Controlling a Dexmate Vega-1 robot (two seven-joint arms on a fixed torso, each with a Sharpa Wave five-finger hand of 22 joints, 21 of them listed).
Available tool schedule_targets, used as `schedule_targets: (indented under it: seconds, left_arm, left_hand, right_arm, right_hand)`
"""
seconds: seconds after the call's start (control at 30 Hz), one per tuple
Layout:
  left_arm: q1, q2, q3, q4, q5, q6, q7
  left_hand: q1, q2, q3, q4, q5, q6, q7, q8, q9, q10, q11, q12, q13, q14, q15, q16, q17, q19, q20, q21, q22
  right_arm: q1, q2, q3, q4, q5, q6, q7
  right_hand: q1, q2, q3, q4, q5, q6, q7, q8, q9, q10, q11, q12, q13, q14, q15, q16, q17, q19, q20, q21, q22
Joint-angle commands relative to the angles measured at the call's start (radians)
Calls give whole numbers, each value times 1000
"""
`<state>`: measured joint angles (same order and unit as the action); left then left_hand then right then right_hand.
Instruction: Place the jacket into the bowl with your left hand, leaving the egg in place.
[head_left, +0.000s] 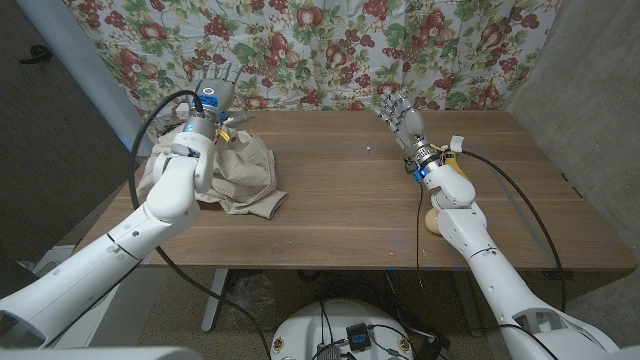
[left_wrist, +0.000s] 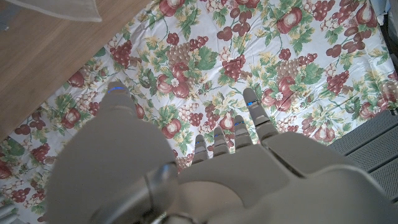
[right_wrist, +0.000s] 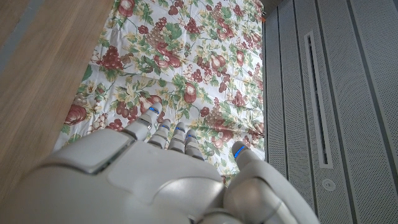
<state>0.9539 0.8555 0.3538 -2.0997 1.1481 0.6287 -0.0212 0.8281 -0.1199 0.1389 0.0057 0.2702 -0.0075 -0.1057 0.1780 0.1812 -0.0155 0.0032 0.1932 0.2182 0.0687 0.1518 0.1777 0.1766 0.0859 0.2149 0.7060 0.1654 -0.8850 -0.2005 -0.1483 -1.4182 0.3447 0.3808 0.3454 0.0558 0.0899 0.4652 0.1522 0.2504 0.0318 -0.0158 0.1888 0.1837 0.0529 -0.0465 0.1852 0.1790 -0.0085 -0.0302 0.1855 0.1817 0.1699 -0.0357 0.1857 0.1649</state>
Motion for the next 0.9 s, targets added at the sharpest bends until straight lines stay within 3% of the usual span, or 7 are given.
schedule_targets:
  seconds: [0.03,0.3,0.37,0.47,0.9]
  left_arm:
    - [23,-5,-50,-24,-101,-22,60]
    - [36,9,-70,-45,-145,-22,82]
    - [47,8,-74,-43,-146,-30,129]
    - [45,19,-75,-55,-154,-23,103]
    - [57,11,-113,-75,-276,-50,152]
  left_hand:
    - [-11,0,-9,2,9,0,-8,6,-1,1,2,4,-1,2,3,7,1,-7,4,-7,5]
    - [-14,1,-14,3,12,0,-6,7,-1,0,4,5,-6,4,5,7,0,-5,4,-15,5]
    - [-14,1,-16,4,14,1,-7,7,-1,2,4,6,-7,5,5,8,-1,-5,4,-17,5]
    - [-15,2,-18,4,15,5,-7,9,-1,4,6,7,-9,9,5,9,-1,-4,4,-21,6]
    - [-17,4,-26,5,22,10,-5,10,-1,8,8,9,-16,17,3,11,-2,-1,4,-33,6]
  right_arm:
    - [3,5,-7,1,-12,-3,-14]
    - [1,6,-14,-5,-20,-3,-19]
    - [-2,6,-14,-11,-22,-4,-25]
    - [-6,5,-14,-21,-25,-10,-31]
    - [-31,-7,-10,-71,-41,-29,-55]
  right_hand:
    - [-11,41,0,-2,-4,8,2,3,2,4,5,2,2,5,-23,3,0,11,-72,6,4]
    - [-11,41,0,-2,-4,8,2,3,2,2,3,1,2,5,-24,3,0,11,-72,6,4]
    - [-11,41,0,-2,-4,8,2,3,2,2,3,1,2,5,-24,3,0,11,-72,6,4]
    - [-11,41,0,-2,-4,8,2,3,2,4,4,2,2,5,-24,3,0,12,-72,6,4]
    - [-11,41,0,-3,-4,8,2,4,2,5,3,2,2,6,-23,3,0,13,-70,7,4]
